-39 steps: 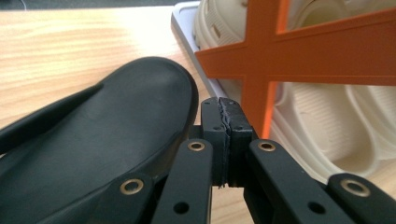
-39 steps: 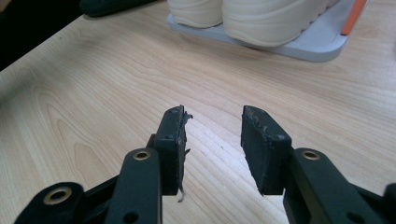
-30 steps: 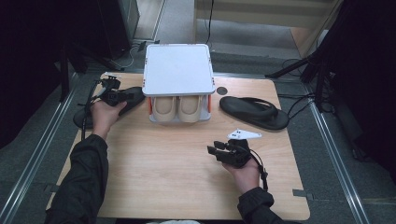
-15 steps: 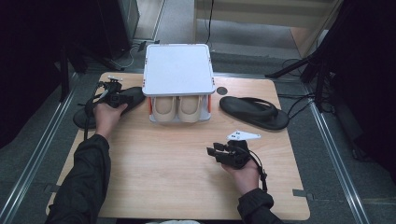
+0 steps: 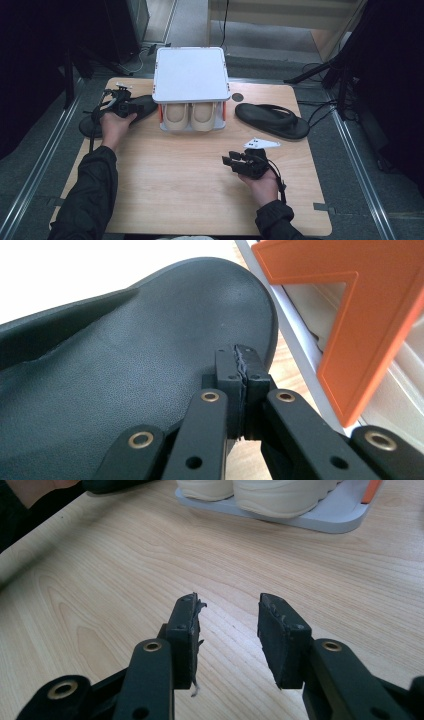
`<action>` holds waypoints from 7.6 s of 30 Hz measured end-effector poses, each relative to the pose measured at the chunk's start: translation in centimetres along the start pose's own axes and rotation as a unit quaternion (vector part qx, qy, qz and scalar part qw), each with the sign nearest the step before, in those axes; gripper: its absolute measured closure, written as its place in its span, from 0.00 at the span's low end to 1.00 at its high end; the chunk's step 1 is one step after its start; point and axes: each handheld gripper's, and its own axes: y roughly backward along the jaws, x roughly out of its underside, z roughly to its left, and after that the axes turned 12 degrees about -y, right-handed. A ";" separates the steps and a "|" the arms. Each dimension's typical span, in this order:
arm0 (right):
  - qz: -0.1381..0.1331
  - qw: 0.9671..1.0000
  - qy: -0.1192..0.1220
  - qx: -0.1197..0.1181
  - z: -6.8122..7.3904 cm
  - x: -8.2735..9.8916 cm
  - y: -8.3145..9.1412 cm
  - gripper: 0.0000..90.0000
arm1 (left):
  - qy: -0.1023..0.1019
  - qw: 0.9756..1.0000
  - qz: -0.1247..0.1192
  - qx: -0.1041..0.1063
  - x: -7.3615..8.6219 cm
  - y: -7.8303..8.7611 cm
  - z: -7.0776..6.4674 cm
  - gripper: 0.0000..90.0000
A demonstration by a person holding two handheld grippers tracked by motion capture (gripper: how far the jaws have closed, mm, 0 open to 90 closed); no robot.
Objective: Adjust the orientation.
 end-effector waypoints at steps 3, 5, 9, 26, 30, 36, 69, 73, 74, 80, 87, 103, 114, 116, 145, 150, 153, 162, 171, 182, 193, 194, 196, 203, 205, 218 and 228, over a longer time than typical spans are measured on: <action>0.002 1.000 -0.001 -0.001 0.0 -0.1 -0.2 0.69 | -0.003 1.000 0.006 0.006 0.3 0.3 -0.1 1.00; 0.006 1.000 0.001 -0.003 0.1 -0.3 -0.3 0.69 | -0.007 1.000 0.009 0.007 0.5 0.6 -0.2 1.00; 0.010 1.000 0.006 -0.001 0.0 -0.6 -0.6 0.69 | -0.003 1.000 0.011 0.016 1.2 1.1 -0.2 1.00; 0.012 1.000 0.006 -0.007 -0.1 -1.5 -1.3 0.70 | -0.028 0.999 0.024 0.022 5.0 4.3 -2.4 1.00; 0.013 1.000 0.004 -0.008 -0.2 -1.7 -1.5 0.70 | -0.040 0.999 0.030 0.021 5.7 4.9 -3.3 0.97; 0.015 1.000 0.007 -0.015 0.0 -2.0 -2.0 0.70 | -0.035 0.999 0.024 0.034 6.9 5.9 -4.0 0.97; 0.029 0.999 0.022 -0.031 0.6 -3.2 -3.8 0.70 | 0.033 0.999 -0.025 -0.023 10.4 12.7 -2.1 0.59; 0.029 0.999 0.024 -0.033 0.7 -3.3 -3.9 0.70 | 0.034 0.999 -0.027 -0.030 11.5 13.4 -1.5 0.84; 0.029 0.999 0.023 -0.034 0.7 -3.3 -4.0 0.70 | 0.036 0.998 -0.026 -0.039 11.7 13.5 -1.3 0.87; 0.030 0.999 0.023 -0.035 0.8 -3.4 -4.0 0.70 | 0.058 0.997 -0.008 -0.057 13.2 12.7 0.5 1.00; 0.031 0.999 0.023 -0.034 0.8 -3.4 -4.1 0.70 | 0.073 0.995 0.012 -0.069 14.1 11.1 1.8 1.00; 0.024 0.999 0.025 -0.026 0.9 -2.9 -3.3 0.70 | 0.080 0.995 -0.006 -0.065 12.0 9.4 4.7 1.00; 0.018 1.000 0.017 -0.006 0.7 -1.8 -1.6 0.70 | 0.076 0.995 -0.015 -0.060 9.3 7.6 6.3 1.00; 0.013 1.000 0.017 -0.003 0.6 -1.5 -1.3 0.70 | 0.071 0.995 -0.014 -0.063 8.8 7.2 6.4 1.00; -0.006 1.000 -0.003 0.024 -0.5 -0.2 0.7 0.71 | 0.061 0.997 -0.027 -0.036 4.5 6.6 5.3 0.69; -0.005 1.000 -0.002 0.022 -0.4 -0.3 0.6 0.71 | 0.053 0.997 -0.038 -0.037 4.0 7.3 4.1 0.57; -0.004 1.000 -0.001 0.022 -0.4 -0.4 0.6 0.71 | 0.052 0.997 -0.042 -0.033 3.6 7.4 3.4 0.52; -0.004 1.000 -0.001 0.023 -0.4 -0.4 0.5 0.71 | 0.038 0.998 -0.033 -0.030 3.2 6.0 1.6 0.46; -0.003 1.000 0.001 0.024 -0.4 -0.3 0.5 0.71 | 0.034 0.999 -0.019 -0.029 3.1 4.6 1.0 0.44; -0.007 1.000 -0.005 0.029 -0.6 -0.1 0.9 0.71 | 0.047 0.998 -0.012 -0.043 3.2 3.4 1.6 0.45; -0.008 0.999 -0.005 0.037 -0.7 0.2 1.1 0.70 | 0.041 0.997 -0.006 -0.066 3.0 2.1 1.7 0.62; -0.008 0.999 -0.005 0.036 -0.7 0.2 1.1 0.70 | 0.043 0.997 -0.009 -0.068 3.0 2.1 1.6 0.62; -0.008 0.999 -0.004 0.037 -0.7 0.2 1.2 0.70 | 0.046 0.997 -0.007 -0.066 3.0 2.2 1.7 0.64; -0.010 0.999 -0.005 0.036 -0.8 0.1 1.2 0.70 | 0.054 0.997 -0.003 -0.060 3.0 2.3 2.0 0.70; -0.010 0.999 -0.005 0.035 -0.8 0.1 1.2 0.70 | 0.059 0.997 0.002 -0.056 3.0 2.5 2.2 0.72; -0.012 0.999 -0.005 0.036 -0.8 0.1 1.4 0.70 | 0.072 0.996 -0.012 -0.044 2.8 3.3 2.6 0.78; -0.012 0.999 -0.005 0.036 -0.9 0.0 1.3 0.70 | 0.071 0.997 -0.027 -0.034 2.5 4.5 2.3 0.79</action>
